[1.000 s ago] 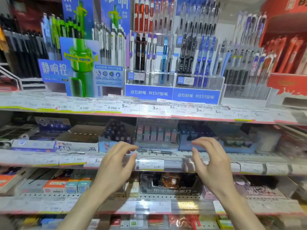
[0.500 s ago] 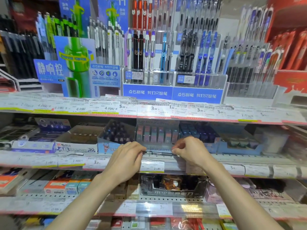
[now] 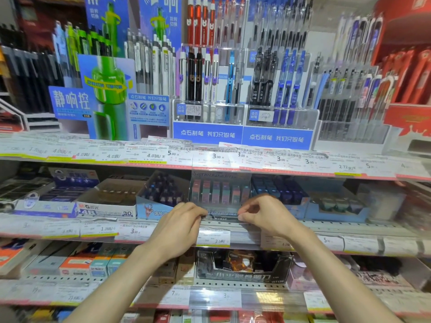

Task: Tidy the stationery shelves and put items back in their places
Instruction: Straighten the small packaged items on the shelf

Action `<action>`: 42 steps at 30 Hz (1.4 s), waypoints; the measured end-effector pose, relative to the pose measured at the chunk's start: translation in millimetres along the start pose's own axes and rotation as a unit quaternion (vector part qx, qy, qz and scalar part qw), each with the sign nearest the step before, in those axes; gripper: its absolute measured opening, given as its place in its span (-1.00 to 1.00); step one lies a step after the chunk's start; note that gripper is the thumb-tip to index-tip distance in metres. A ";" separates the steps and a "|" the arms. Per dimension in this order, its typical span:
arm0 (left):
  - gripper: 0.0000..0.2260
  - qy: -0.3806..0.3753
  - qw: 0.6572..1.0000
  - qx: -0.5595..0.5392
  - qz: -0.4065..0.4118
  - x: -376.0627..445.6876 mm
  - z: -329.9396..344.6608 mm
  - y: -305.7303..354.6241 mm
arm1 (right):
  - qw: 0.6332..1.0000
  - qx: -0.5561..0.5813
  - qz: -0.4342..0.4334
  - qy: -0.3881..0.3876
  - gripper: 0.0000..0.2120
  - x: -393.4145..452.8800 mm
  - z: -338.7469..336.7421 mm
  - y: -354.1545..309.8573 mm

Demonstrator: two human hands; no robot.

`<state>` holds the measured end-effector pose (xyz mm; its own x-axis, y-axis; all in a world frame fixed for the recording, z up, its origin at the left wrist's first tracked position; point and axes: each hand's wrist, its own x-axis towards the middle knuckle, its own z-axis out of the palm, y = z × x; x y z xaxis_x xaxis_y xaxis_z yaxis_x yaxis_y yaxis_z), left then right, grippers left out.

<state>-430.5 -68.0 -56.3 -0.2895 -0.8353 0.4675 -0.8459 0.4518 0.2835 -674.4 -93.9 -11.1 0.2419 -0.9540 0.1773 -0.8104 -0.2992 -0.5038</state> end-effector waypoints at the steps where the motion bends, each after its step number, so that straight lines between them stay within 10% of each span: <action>1: -0.70 0.003 1.000 -0.002 -0.002 0.5 0.1 0.9 | 0.999 0.045 0.004 0.009 -0.97 -1.5 -0.1 1.7; 21: -0.82 0.043 0.994 -0.099 0.002 3.1 -12.0 2.2 | 0.912 0.389 0.061 0.117 -0.95 -33.6 -3.9 13.7; 31: -0.88 0.081 0.979 -0.176 0.063 -14.4 -47.0 6.5 | 0.985 0.085 -0.087 0.122 -0.90 -53.4 -21.0 -21.9; 42: -0.92 0.199 0.945 -0.233 0.115 10.2 -114.4 53.5 | 0.923 -0.160 -0.286 0.200 -0.78 -60.9 -69.2 -86.2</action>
<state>-427.5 -16.5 59.5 -0.1715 -0.5555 0.8136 -0.4655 0.7736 0.4300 -656.2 -8.5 80.1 0.5147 -0.5382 0.6674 -0.7430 -0.6685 0.0339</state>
